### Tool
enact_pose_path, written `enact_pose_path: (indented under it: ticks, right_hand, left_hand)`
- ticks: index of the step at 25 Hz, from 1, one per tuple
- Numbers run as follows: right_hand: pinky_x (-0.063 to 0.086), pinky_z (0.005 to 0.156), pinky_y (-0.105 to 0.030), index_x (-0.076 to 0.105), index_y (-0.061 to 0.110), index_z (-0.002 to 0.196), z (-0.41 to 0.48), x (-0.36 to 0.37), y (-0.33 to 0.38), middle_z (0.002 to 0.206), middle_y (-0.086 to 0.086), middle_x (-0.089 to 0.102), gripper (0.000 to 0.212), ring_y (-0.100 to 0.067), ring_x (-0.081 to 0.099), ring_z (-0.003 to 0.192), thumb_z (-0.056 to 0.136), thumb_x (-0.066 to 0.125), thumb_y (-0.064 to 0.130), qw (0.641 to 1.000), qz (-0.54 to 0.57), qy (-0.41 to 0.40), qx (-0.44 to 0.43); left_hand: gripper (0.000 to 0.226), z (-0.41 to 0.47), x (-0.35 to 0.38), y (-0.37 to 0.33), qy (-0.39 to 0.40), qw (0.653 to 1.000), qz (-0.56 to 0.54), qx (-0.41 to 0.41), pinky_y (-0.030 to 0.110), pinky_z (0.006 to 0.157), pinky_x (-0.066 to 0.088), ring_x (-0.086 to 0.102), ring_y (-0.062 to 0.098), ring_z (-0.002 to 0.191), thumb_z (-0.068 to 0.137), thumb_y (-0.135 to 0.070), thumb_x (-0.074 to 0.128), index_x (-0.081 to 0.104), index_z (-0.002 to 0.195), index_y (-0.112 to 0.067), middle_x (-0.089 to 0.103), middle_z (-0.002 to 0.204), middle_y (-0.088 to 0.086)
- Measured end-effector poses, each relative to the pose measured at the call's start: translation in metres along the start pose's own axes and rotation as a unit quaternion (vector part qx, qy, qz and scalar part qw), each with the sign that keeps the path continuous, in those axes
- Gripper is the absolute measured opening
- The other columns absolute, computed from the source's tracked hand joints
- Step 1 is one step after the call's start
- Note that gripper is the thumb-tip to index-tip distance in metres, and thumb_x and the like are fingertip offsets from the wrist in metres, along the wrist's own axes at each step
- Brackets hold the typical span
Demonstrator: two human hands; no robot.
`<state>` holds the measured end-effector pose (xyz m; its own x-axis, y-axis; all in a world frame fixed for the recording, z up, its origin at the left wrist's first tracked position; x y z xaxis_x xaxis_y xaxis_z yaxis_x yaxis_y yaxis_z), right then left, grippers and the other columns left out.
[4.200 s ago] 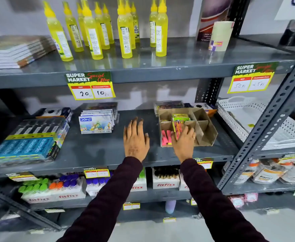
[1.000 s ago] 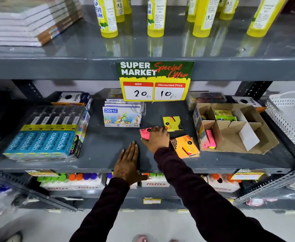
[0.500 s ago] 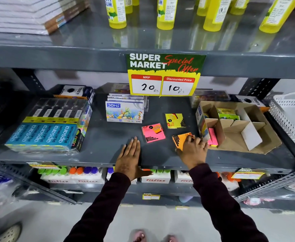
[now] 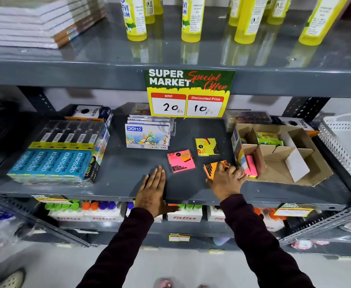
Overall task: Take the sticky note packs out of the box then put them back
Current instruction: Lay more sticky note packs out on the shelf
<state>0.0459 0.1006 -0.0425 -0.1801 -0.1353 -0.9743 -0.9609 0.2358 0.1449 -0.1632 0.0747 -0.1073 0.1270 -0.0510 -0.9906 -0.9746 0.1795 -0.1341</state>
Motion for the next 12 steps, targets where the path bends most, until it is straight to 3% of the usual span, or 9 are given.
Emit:
enact_pose_path:
  ticks: [4, 6, 8, 12]
  right_hand:
    - [0.031, 0.106, -0.063, 0.038, 0.009, 0.138, -0.012, -0.008, 0.016, 0.121, -0.027, 0.053, 0.078, -0.044, 0.047, 0.119, 0.078, 0.066, 0.051, 0.996, -0.012, -0.073, -0.046]
    - [0.046, 0.095, -0.06, 0.058, 0.008, 0.12, -0.027, -0.002, 0.035, 0.099, -0.025, 0.063, 0.076, -0.043, 0.061, 0.099, 0.065, 0.075, 0.057, 0.988, -0.026, -0.11, -0.103]
    - [0.054, 0.086, -0.058, 0.066, 0.008, 0.1, -0.04, 0.014, 0.051, 0.083, -0.023, 0.067, 0.07, -0.042, 0.066, 0.083, 0.054, 0.079, 0.06, 0.984, -0.048, -0.098, -0.138]
    - [0.057, 0.082, -0.051, 0.067, 0.008, 0.089, -0.041, 0.029, 0.06, 0.079, -0.023, 0.07, 0.063, -0.041, 0.067, 0.081, 0.061, 0.073, 0.063, 0.984, -0.08, -0.079, -0.14]
  left_hand:
    - [0.127, 0.001, 0.0, 0.0, -0.017, 1.0, 0.019, 0.011, 0.035, 0.112, -0.008, -0.008, 0.02, 0.139, 0.056, -0.087, 0.041, 0.001, 0.144, -0.005, -0.002, 0.154, 0.009]
    - [0.127, 0.001, -0.001, 0.001, -0.018, 1.0, 0.011, 0.004, 0.038, 0.112, -0.003, -0.003, 0.02, 0.14, 0.055, -0.084, 0.048, 0.006, 0.145, -0.004, 0.002, 0.154, 0.009]
    - [0.127, 0.001, 0.001, 0.001, -0.008, 1.0, 0.012, -0.003, 0.04, 0.112, 0.002, 0.002, 0.021, 0.14, 0.055, -0.084, 0.049, 0.009, 0.144, -0.003, 0.005, 0.152, 0.01]
    - [0.118, 0.002, 0.005, 0.002, -0.011, 0.999, 0.037, -0.012, 0.035, 0.111, -0.005, -0.002, 0.021, 0.142, 0.068, -0.068, 0.059, -0.014, 0.139, -0.009, -0.016, 0.149, 0.006]
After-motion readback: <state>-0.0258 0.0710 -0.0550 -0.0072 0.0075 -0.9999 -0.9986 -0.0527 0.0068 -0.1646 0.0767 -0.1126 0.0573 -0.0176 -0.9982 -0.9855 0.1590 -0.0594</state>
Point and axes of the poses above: each hand's wrist, its own z-axis towards the middle knuckle, its own x-axis out of the palm, y = z × x, the point moved 7 cm from there along z, towards the middle knuckle
